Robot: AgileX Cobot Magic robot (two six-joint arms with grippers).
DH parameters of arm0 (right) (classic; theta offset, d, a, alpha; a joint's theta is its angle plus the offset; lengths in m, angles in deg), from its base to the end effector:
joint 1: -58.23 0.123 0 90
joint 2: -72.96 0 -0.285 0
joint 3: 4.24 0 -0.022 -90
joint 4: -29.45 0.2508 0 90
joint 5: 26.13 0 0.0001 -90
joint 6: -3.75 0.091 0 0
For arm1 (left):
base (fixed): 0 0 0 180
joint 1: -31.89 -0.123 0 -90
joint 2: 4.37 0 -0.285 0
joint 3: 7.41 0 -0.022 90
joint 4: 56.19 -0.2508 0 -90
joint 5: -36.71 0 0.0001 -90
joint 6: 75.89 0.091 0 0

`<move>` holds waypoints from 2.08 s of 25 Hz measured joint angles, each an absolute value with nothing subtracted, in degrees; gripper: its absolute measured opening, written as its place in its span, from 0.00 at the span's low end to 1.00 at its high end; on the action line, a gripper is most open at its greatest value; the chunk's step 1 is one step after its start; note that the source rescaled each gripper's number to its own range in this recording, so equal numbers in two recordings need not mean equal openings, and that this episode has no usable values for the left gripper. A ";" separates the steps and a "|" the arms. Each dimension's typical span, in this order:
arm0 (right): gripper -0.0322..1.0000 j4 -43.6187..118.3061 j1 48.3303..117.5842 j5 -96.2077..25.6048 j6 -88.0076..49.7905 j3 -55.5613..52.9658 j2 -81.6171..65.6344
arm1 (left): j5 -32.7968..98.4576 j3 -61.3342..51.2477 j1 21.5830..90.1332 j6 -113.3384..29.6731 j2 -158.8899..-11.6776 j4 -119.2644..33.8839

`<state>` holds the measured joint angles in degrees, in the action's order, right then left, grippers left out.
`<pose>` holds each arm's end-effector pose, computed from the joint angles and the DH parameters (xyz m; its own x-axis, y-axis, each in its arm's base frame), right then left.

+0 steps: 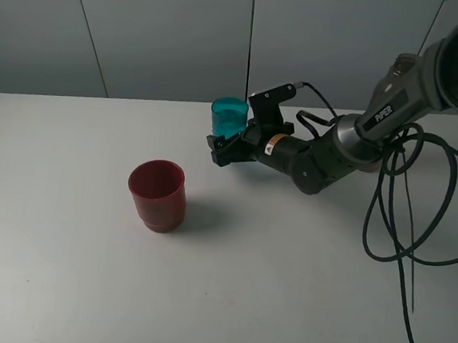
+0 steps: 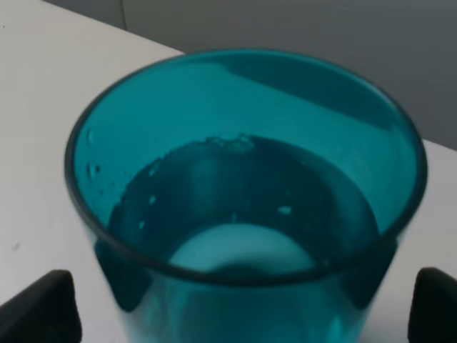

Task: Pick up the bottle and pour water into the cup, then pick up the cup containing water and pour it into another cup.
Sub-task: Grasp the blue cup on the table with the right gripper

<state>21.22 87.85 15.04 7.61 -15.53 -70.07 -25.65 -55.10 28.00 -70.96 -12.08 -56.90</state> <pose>0.3777 0.2246 0.0418 -0.3223 -0.2303 -0.9182 -0.5809 0.8140 -0.0002 -0.0080 0.0005 0.2793 -0.4698 0.0599 -0.8807 -0.0346 0.9957 0.0862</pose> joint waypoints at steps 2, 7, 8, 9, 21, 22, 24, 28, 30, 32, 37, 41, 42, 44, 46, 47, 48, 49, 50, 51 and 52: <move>1.00 21.22 87.85 15.33 7.61 -14.57 -70.68 | -25.65 -55.10 28.00 -70.96 -12.08 -56.90; 1.00 21.22 87.85 15.42 7.61 -12.41 -72.66 | -25.65 -55.10 28.00 -70.96 -12.08 -56.90; 1.00 21.22 87.85 15.42 7.61 -12.01 -72.99 | -25.65 -55.10 28.00 -70.96 -12.08 -56.90; 1.00 21.22 87.85 15.42 7.61 -11.42 -73.51 | -25.65 -55.10 28.00 -70.96 -12.08 -56.90; 1.00 21.22 87.85 16.54 7.61 -8.26 -75.56 | -25.65 -55.10 28.00 -70.96 -12.08 -56.90; 1.00 21.22 87.85 16.82 7.61 -8.18 -75.56 | -25.65 -55.10 28.00 -70.96 -12.08 -56.90; 1.00 21.11 87.85 16.91 7.61 -8.02 -75.81 | -25.65 -55.10 28.00 -70.96 -12.08 -56.90; 1.00 21.00 87.85 16.91 7.61 -8.02 -76.19 | -25.65 -55.10 28.00 -70.96 -12.08 -56.90; 1.00 20.78 87.85 17.05 7.61 -8.02 -76.35 | -25.65 -55.10 28.00 -70.96 -12.08 -56.90; 1.00 20.78 87.85 17.59 7.61 -7.90 -76.45 | -25.65 -55.10 28.00 -70.96 -12.08 -56.90; 1.00 20.54 87.85 18.23 7.61 -7.50 -76.47 | -25.65 -55.10 28.00 -70.96 -12.08 -56.90; 1.00 20.42 87.85 18.36 7.61 -7.50 -76.57 | -25.65 -55.10 28.00 -70.96 -12.08 -56.90; 1.00 20.42 87.85 18.36 7.61 -7.50 -76.57 | -25.65 -55.10 28.00 -70.96 -12.08 -56.90; 1.00 20.23 87.85 18.50 7.61 -7.50 -76.57 | -25.65 -55.10 28.00 -70.96 -12.08 -56.90; 1.00 20.23 87.85 18.50 7.61 -7.50 -76.57 | -25.65 -55.10 28.00 -70.96 -12.08 -56.90; 1.00 20.23 87.85 18.50 7.61 -7.50 -76.57 | -25.65 -55.10 28.00 -70.96 -12.08 -56.90; 1.00 20.23 87.85 18.64 7.61 -7.50 -76.57 | -25.65 -55.10 28.00 -70.96 -12.08 -56.90; 1.00 20.23 87.85 18.64 7.61 -7.42 -76.57 | -25.65 -55.10 28.00 -70.96 -12.08 -56.90; 1.00 20.23 87.85 18.64 7.61 -7.38 -76.57 | -25.65 -55.10 28.00 -70.96 -12.08 -56.90; 1.00 20.23 87.85 18.64 7.61 -7.26 -76.57 | -25.65 -55.10 28.00 -70.96 -12.08 -56.90; 1.00 20.23 87.85 18.75 7.61 -7.14 -76.57 | -25.65 -55.10 28.00 -70.96 -12.08 -56.90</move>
